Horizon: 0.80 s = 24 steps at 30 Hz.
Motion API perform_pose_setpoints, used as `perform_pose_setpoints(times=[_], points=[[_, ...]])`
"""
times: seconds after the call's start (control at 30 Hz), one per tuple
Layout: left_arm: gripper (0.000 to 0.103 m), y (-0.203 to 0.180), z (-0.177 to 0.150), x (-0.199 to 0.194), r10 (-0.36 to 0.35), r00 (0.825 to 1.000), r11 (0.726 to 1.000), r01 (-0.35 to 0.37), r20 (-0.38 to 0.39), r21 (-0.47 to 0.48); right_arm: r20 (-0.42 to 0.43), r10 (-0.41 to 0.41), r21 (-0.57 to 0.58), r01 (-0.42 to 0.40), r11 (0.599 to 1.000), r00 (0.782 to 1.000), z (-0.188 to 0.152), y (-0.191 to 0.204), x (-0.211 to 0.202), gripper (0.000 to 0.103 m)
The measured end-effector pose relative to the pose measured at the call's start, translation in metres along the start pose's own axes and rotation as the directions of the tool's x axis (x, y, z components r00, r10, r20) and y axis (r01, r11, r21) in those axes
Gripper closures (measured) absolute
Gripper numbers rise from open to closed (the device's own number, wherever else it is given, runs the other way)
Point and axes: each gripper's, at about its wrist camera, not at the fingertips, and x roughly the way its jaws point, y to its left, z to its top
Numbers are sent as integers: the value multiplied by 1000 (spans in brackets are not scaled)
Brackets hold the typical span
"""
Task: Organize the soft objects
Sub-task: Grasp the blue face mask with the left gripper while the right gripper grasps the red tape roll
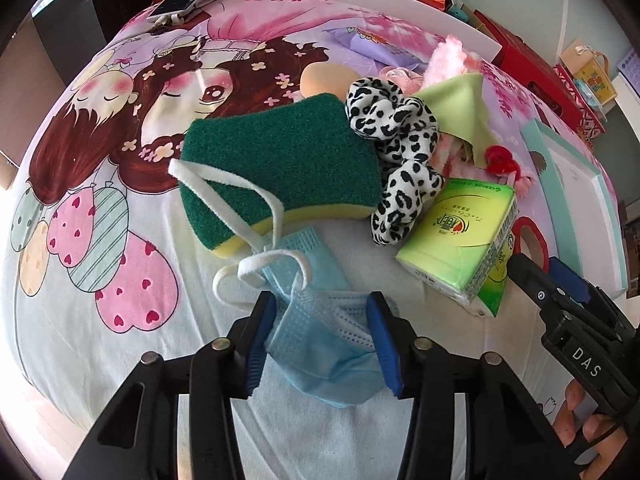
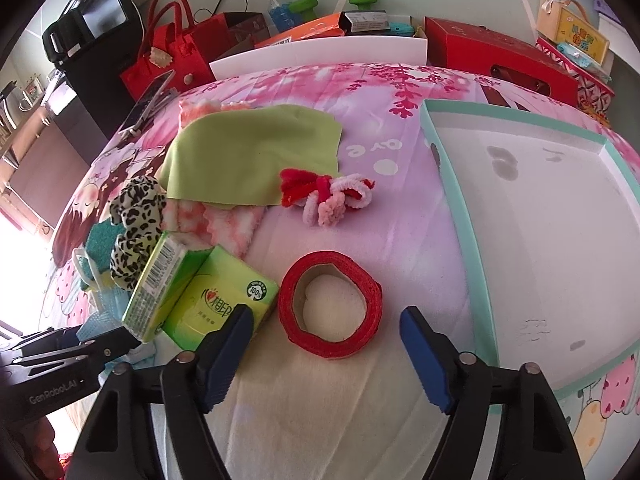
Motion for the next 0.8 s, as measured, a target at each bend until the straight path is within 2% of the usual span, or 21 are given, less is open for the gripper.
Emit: perform_pose_setpoints(times=[0.07,0.13,0.3,0.4,0.43,0.57,0.67,0.8], points=[[55,0,0,1,0,1000,1000,0,-2,1,2,-4,-1,4,1000,1000,-1,0,0,28],[55,-1,0,3,4,1000,1000,-4,0,5,-1,-5,2,5,1000,1000,-1,-1,-1,35],[55,-1,4,7,0,1000,1000,0,1,0,-19,-56,-32,55,998,998,-3,1,3,37],[55,0,4,6,-1,1000,1000,1,3,0,-16,-62,-40,61,997,998,-2,3,4,43],[57,0,3,4,-3,1000,1000,3,6,-1,-15,-64,-44,63,997,998,-2,3,4,48],[62,1,2,-2,-10,1000,1000,10,18,-5,-11,-57,-58,56,997,998,-2,6,4,48],[72,1,4,-9,-10,999,1000,10,40,-5,-10,-48,-48,47,998,999,-2,5,3,49],[76,1,6,-15,-13,999,1000,13,50,-9,-6,-45,-48,44,998,999,-2,5,1,49]])
